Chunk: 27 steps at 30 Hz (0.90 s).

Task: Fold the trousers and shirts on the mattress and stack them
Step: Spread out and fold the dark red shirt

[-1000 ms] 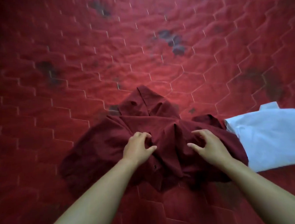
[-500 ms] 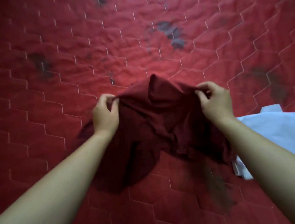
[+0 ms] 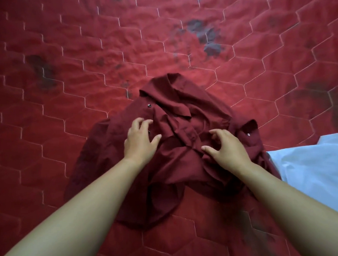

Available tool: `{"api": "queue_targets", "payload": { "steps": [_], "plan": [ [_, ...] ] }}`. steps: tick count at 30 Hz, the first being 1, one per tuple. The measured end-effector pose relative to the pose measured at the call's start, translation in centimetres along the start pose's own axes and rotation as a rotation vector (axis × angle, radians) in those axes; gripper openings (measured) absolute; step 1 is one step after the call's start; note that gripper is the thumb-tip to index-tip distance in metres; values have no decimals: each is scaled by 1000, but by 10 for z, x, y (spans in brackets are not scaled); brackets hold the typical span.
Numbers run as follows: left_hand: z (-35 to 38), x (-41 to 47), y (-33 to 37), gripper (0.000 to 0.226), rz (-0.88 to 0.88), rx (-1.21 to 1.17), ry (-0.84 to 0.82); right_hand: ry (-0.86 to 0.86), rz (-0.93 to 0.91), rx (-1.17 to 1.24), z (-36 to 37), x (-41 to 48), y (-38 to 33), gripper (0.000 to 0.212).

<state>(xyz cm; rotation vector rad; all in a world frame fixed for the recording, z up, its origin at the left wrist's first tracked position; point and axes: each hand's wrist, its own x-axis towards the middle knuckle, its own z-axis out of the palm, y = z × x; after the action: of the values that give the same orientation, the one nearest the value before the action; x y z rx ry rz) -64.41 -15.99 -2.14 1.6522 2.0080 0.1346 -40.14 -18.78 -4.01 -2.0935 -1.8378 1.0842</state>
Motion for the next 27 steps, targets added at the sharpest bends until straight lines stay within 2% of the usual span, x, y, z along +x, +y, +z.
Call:
{"api": "queue_targets", "payload": {
  "steps": [3, 4, 6, 9, 10, 12, 14, 17, 19, 21, 22, 24, 26, 27],
  "plan": [
    [5, 14, 3, 70, -24, 64, 111, 12, 3, 51, 5, 1, 7, 24],
    [7, 18, 2, 73, -38, 75, 96, 11, -12, 60, 6, 0, 8, 17],
    [9, 26, -2, 72, -79, 65, 10, 13, -63, 50, 7, -6, 15, 20],
    [14, 28, -8, 39, -73, 26, -56, -92, -83, -26, 0, -15, 31, 34],
    [15, 26, -9, 27, -62, 35, -59, -147, -67, -37, -4, -17, 36, 30],
    [18, 20, -10, 17, -34, 27, -62, -173, -56, -30, -12, -21, 43, 16],
    [18, 10, -10, 13, -10, -15, -36, -48, -59, 26, -23, -24, 46, 10],
    [15, -9, -15, 9, 35, -23, -3, 292, -63, 185, -47, -22, 43, 11],
    [13, -23, -17, 9, 88, 6, -58, 470, -69, 272, -64, -22, 37, 13],
    [12, -33, -14, 10, 149, 34, -148, 543, -102, 324, -74, -23, 30, 16],
    [11, -37, -10, 11, 174, 45, -167, 512, -127, 327, -75, -25, 27, 18],
    [10, -39, 2, 14, 206, 31, -128, 345, -186, 217, -72, -29, 26, 25],
    [9, -33, 20, 15, 225, -32, -45, 162, -164, 35, -65, -35, 36, 48],
    [9, -27, 31, 16, 233, -61, -9, 138, -99, 13, -62, -39, 42, 60]
  ]
}}
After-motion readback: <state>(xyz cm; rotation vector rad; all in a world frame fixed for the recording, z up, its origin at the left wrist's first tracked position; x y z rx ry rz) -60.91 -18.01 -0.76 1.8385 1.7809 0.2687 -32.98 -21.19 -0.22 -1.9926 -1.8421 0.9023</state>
